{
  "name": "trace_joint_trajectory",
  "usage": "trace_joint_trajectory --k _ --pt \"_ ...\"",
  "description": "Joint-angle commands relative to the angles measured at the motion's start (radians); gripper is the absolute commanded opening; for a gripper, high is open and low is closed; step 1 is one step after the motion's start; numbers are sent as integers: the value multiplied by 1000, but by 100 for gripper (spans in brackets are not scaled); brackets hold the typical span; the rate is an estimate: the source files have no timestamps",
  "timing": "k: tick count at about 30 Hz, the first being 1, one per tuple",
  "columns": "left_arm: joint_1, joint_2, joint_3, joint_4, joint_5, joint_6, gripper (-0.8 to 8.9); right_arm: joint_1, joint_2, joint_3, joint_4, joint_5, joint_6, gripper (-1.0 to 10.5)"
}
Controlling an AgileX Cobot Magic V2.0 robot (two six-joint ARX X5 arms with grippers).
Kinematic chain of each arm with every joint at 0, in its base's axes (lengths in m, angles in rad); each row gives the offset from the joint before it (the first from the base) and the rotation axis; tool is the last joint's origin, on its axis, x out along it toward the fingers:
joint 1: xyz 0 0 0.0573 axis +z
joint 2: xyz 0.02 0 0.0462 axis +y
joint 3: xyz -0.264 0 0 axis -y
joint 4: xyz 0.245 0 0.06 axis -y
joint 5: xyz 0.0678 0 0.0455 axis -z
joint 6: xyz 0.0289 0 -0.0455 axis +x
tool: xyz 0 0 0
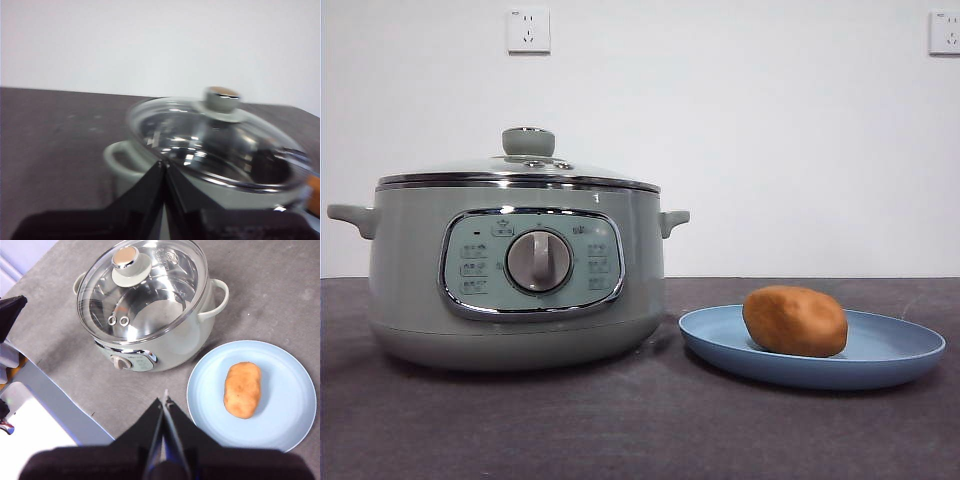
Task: Take the potato out from the steamer,put the potato on the plate,close the lid
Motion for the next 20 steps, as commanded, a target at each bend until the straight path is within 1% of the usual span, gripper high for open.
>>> trace_joint_trajectory --k 1,4,9,17,20 --pt "17 -40 -40 5 -48 -57 -2 0 0 -1 5 3 -4 -17" --pt "27 -56 -63 0 -69 -64 -1 0 0 -1 5 3 -4 -17" --pt "37 -65 -100 -7 -68 -89 -2 0 0 -1 5 3 -4 -17" --pt "40 -88 -105 -147 -65 -104 -1 0 0 -1 5 3 -4 -17" --pt "39 -88 -105 -153 -57 -113 -1 0 0 -1 4 3 -4 -17"
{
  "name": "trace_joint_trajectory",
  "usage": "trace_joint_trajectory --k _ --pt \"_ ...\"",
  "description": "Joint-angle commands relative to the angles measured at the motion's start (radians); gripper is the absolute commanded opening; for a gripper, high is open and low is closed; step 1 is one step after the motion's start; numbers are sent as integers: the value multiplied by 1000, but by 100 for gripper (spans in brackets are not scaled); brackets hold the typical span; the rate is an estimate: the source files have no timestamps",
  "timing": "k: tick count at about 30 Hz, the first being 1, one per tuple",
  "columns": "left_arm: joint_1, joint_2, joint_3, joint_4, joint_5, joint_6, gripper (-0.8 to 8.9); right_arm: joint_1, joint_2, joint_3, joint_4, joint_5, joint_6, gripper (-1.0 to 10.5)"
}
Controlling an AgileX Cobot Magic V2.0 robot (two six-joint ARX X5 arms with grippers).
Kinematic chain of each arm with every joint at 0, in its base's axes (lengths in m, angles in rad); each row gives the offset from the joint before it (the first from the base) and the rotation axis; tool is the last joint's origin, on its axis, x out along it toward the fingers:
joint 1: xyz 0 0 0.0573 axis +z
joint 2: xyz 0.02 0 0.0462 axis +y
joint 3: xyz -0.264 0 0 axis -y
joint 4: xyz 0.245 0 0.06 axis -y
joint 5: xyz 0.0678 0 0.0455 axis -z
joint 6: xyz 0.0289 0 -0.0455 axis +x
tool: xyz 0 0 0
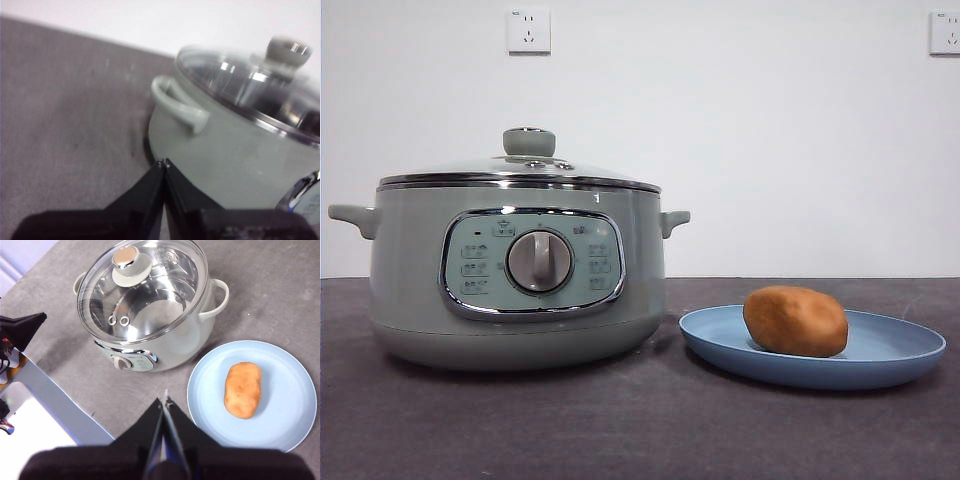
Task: Take the potato out from the steamer,put the potato on the plate,close the lid
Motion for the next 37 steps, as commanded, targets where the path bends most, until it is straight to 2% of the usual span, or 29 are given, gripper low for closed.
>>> trace_joint_trajectory --k 1,24,25,26,29,31,32,34,37 --pt "4 -3 -13 5 9 -14 -1 0 0 -1 5 3 -4 -17" --pt "4 -2 -13 4 2 -13 -1 0 0 -1 7 7 -14 -16" --pt "4 -2 -13 4 2 -13 -1 0 0 -1 13 29 -48 -16" --pt "4 -2 -13 4 2 -13 -1 0 -3 -1 12 49 -52 -16" --pt "4 -2 -13 4 2 -13 -1 -20 -26 -1 -8 117 -25 -16" --pt "4 -2 -13 5 2 -13 -1 -47 -47 -2 -22 132 14 -16" --pt "4 -2 -13 5 2 -13 -1 -64 -66 -7 -17 137 3 -16" --pt "4 -2 -13 5 2 -13 -1 -95 -109 -34 47 134 -5 -16" --pt "4 -2 -13 5 2 -13 -1 -153 -219 -155 252 133 18 -17"
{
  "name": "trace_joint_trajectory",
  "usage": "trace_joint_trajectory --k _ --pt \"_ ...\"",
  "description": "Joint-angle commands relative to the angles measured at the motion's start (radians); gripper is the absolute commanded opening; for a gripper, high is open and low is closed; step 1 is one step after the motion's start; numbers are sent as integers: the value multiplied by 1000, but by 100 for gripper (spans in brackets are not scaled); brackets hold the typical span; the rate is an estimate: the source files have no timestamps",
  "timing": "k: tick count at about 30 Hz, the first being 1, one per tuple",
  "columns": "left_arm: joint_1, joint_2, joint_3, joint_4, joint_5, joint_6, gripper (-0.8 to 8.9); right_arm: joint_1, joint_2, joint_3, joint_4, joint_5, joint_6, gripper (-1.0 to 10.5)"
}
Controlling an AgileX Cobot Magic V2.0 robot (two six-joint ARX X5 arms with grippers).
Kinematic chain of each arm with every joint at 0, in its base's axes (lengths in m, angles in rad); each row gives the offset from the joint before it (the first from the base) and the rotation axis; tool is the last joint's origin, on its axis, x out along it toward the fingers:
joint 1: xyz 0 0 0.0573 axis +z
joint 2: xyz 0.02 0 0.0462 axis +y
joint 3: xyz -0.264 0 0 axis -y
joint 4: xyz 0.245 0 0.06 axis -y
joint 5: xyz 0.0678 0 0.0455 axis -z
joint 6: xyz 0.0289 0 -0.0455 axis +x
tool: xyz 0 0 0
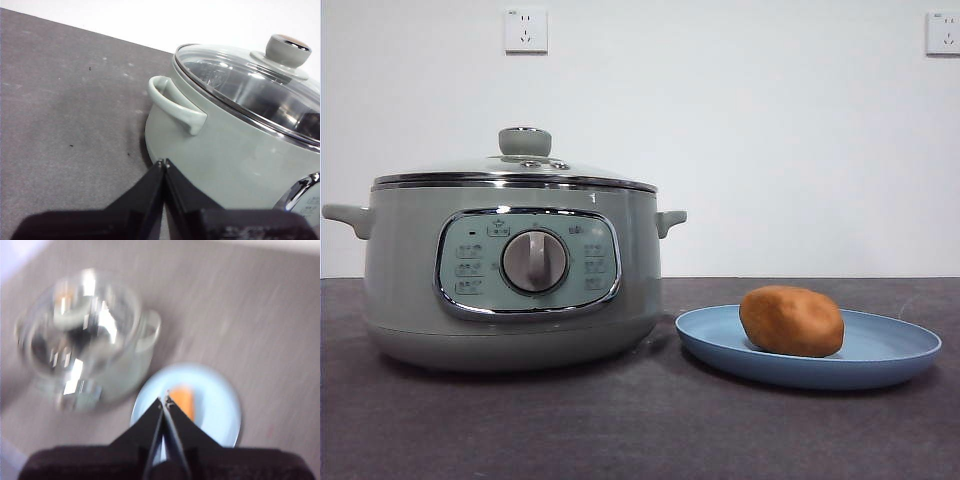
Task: Take the potato out from the steamer,put the potato on the plate,close the lid
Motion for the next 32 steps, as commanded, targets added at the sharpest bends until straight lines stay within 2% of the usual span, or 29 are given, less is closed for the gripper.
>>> trace_joint_trajectory --k 1,7,9,17,22,27,32 --pt "3 -2 -13 4 -1 -3 -1 -55 -114 -164 224 2 40 -16" --pt "3 -2 -13 4 -1 -3 -1 -186 -361 -590 645 2 58 -17" --pt "3 -1 -13 4 0 -3 -1 -204 -415 -705 738 1 68 -16" --pt "3 -2 -13 4 0 -3 -1 -224 -567 -1124 1090 32 190 -16" --pt "3 -2 -13 4 -1 -3 -1 -224 -658 -1248 1105 32 229 -16" --pt "3 -2 -13 4 0 -3 -1 -227 -723 -1248 969 37 230 -16" --pt "3 -2 -13 4 0 -3 -1 -227 -827 -1248 809 90 233 -17"
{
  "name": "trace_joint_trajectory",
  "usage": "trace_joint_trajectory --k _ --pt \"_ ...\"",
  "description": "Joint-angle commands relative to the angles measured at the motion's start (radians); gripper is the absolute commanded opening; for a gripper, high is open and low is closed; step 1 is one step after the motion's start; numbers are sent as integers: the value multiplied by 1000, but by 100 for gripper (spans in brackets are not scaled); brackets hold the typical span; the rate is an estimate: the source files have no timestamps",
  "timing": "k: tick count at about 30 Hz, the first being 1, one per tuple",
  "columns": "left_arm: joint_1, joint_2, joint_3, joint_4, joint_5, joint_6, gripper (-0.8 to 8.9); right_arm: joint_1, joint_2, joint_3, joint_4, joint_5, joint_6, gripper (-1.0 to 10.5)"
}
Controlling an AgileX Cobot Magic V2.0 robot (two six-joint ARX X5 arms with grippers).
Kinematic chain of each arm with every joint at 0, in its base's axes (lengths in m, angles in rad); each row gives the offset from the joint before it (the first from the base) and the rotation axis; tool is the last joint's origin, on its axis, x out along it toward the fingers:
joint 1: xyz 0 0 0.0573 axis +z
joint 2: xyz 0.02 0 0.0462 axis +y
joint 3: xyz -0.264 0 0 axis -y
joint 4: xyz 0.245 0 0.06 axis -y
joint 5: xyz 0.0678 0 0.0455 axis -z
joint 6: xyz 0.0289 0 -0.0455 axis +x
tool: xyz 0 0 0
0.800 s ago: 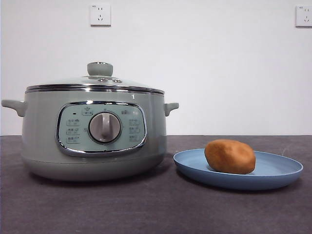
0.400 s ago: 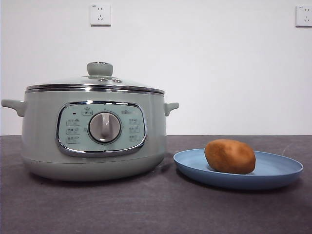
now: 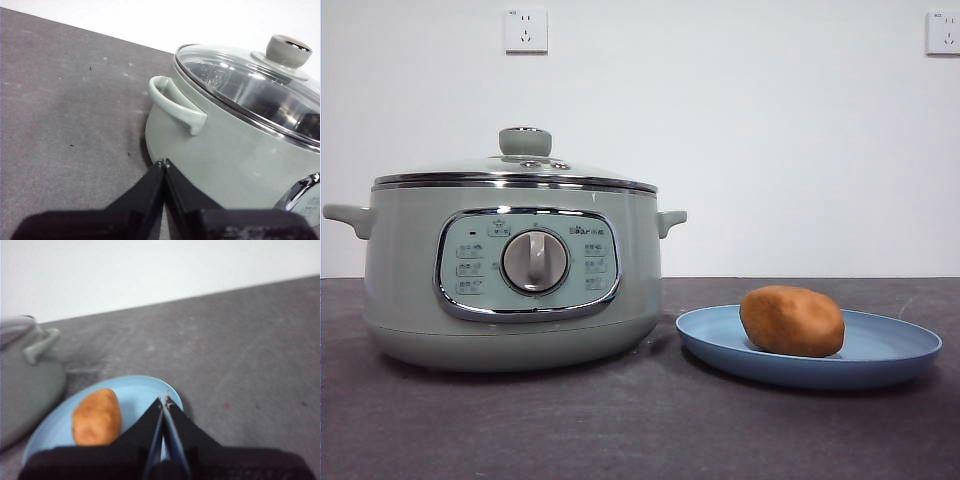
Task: Take the potato out from the steamer,put the potato on the plate,close the lid
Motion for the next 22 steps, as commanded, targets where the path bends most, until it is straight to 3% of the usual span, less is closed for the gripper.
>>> trace_joint_trajectory --k 1,22 --pt "3 -2 -13 4 0 -3 -1 -2 -58 -7 -72 27 13 -16" --pt "3 -2 -13 4 0 -3 -1 -2 -83 -7 -124 31 17 -16"
